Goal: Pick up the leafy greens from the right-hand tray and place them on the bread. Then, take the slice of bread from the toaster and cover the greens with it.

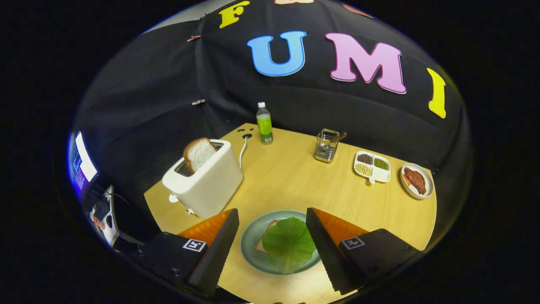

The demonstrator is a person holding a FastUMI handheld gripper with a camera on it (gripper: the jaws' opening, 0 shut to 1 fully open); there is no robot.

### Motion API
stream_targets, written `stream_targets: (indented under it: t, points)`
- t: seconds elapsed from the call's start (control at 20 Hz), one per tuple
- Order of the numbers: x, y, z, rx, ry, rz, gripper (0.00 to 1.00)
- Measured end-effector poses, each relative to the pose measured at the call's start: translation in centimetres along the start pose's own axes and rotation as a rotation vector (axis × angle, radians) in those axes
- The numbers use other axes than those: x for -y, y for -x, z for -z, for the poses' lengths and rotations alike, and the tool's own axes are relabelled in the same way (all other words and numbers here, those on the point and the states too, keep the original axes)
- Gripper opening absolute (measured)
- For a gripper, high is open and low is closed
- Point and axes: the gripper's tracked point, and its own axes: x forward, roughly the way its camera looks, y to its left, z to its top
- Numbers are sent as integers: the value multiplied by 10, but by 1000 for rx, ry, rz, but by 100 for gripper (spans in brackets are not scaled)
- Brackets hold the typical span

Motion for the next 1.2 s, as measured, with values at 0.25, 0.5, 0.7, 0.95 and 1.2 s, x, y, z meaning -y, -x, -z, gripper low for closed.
stream_targets:
  t: [0.25, 0.5, 0.7, 0.95, 1.2]
  points:
    - [-63, 1, -70, 102, 55, -86, 99]
    - [-125, -22, -97, 118, 75, -153, 99]
    - [-155, -56, -104, 109, 63, -164, 99]
    - [-167, -109, -86, 37, 7, -133, 99]
    - [-180, -150, -70, -17, -47, -116, 99]
